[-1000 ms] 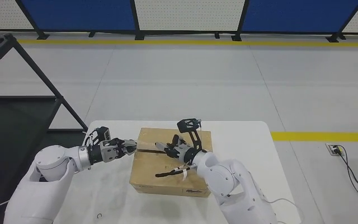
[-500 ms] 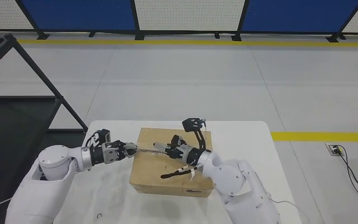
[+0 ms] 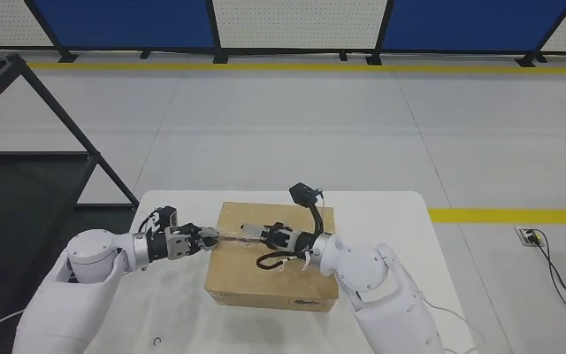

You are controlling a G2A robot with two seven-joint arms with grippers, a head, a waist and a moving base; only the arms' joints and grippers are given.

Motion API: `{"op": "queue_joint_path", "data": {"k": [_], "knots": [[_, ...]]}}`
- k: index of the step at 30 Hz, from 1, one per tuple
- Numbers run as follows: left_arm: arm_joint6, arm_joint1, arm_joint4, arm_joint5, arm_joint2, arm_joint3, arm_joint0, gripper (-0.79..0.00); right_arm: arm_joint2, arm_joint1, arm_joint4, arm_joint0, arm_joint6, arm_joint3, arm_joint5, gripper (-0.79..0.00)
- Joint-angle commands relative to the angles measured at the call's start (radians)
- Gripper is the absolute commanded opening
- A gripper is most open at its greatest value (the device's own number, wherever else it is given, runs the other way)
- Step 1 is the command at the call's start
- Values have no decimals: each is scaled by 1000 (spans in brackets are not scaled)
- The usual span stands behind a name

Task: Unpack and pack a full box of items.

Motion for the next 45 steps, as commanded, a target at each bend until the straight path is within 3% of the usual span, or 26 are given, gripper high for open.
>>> {"op": "queue_joint_path", "data": {"k": [1,14,18,19,20,24,27,35,41,42,45], "knots": [[-1,0,-1,0,3,4,-3,-785,-3,0,4,9,8,11,11,0],[-1,-3,-5,2,18,26,-16,-785,-19,1,35,63,33,101,63,0],[-2,-3,-7,4,20,28,-17,-720,-20,3,38,64,40,106,60,0],[-2,-3,-7,4,20,28,-17,-690,-20,4,38,64,42,107,60,0],[-2,-3,-7,5,21,29,-17,-591,-20,5,38,63,42,108,59,0],[-1,-1,-6,6,18,24,-15,-480,-23,7,42,63,42,114,57,0],[3,1,-9,7,12,19,-11,-443,-23,8,45,63,39,117,55,0],[28,16,-11,1,-42,-3,11,-434,-23,13,54,65,36,120,50,0],[33,29,-86,-19,-116,-40,43,-440,-23,16,62,66,35,123,46,0],[32,29,-116,-21,-129,-50,48,-502,-23,16,62,66,34,122,45,0],[49,26,-178,-4,-138,-91,63,-785,-22,18,68,62,29,122,40,0]]}}
